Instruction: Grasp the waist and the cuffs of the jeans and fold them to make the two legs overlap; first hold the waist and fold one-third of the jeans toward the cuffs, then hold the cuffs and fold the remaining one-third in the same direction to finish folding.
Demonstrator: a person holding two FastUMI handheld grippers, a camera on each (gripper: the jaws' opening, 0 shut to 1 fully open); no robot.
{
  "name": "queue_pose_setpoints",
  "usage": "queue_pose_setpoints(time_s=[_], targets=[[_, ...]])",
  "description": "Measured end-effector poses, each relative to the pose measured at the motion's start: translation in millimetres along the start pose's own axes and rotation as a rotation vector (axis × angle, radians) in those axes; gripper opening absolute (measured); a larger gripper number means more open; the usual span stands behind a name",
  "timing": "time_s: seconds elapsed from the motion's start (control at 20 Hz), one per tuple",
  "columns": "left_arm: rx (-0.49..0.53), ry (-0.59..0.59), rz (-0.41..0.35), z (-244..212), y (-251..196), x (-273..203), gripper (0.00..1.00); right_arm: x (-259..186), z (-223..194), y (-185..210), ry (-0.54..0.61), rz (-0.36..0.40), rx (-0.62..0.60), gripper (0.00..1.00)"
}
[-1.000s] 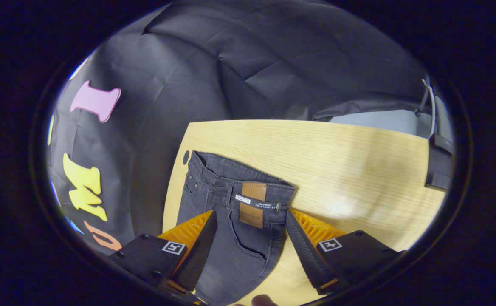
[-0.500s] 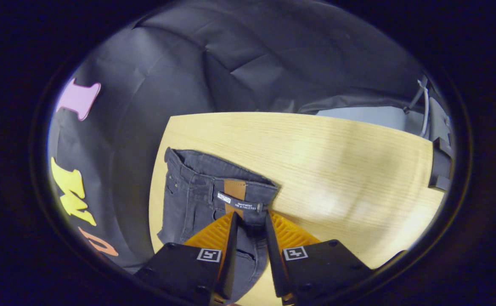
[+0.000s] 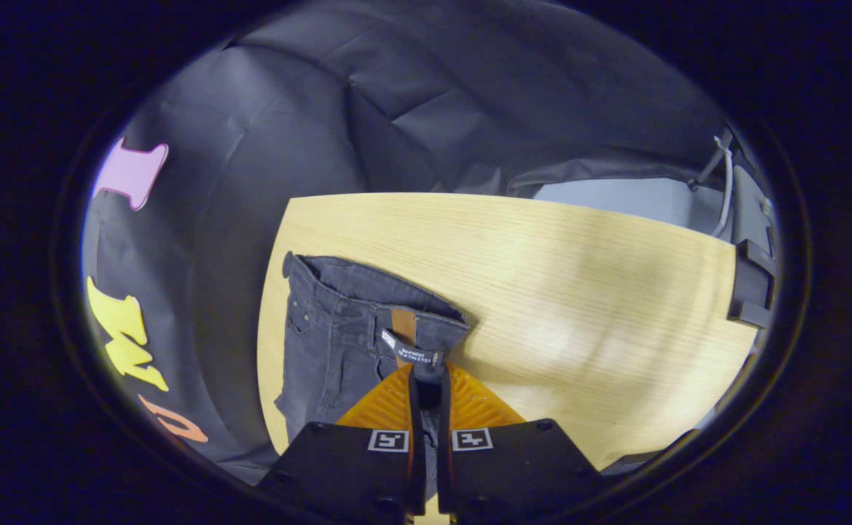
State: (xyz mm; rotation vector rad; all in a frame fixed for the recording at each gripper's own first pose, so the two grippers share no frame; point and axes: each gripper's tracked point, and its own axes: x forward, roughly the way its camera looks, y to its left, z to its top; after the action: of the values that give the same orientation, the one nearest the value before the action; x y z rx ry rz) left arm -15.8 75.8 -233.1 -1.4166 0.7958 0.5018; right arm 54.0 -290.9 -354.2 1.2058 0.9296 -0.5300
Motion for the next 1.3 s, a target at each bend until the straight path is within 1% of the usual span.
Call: queue_pose_setpoints(time_s=[0.05,0.1,0.35,0.55,0.7,0.75,0.8,0.95,1.05,1.15,1.3], targets=[[0.014,0.004,-0.003,-1,-5,-2,0.04,0,0,0,-0.001,0.01,-0.008,0.02],[0.032,0.008,-0.003,-2,-9,-6,0.04,0,1,0,-0.002,0.02,-0.013,0.07],[0.116,0.026,-0.017,-2,-38,-19,0.04,-8,5,6,0.002,0.078,-0.021,0.07],[0.212,0.038,-0.039,4,-73,-33,0.04,-15,11,20,-0.004,0.121,-0.063,0.07],[0.287,0.057,-0.04,11,-106,-29,0.04,-32,13,57,0.003,0.137,-0.096,0.07],[0.315,0.063,-0.038,14,-116,-27,0.04,-34,15,67,0.004,0.147,-0.106,0.11],[0.344,0.07,-0.035,16,-126,-25,0.04,-35,18,75,0.004,0.152,-0.116,0.07],[0.442,0.089,-0.019,25,-152,-12,0.04,-32,25,105,0.007,0.159,-0.16,0.07],[0.47,0.099,-0.011,32,-170,1,0.04,-24,31,125,0.011,0.167,-0.171,0.07],[0.505,0.105,0.013,41,-179,16,0.04,-14,37,140,0.009,0.162,-0.191,0.07],[0.51,0.122,0.029,50,-201,43,0.04,7,47,165,0.007,0.161,-0.214,0.07]])
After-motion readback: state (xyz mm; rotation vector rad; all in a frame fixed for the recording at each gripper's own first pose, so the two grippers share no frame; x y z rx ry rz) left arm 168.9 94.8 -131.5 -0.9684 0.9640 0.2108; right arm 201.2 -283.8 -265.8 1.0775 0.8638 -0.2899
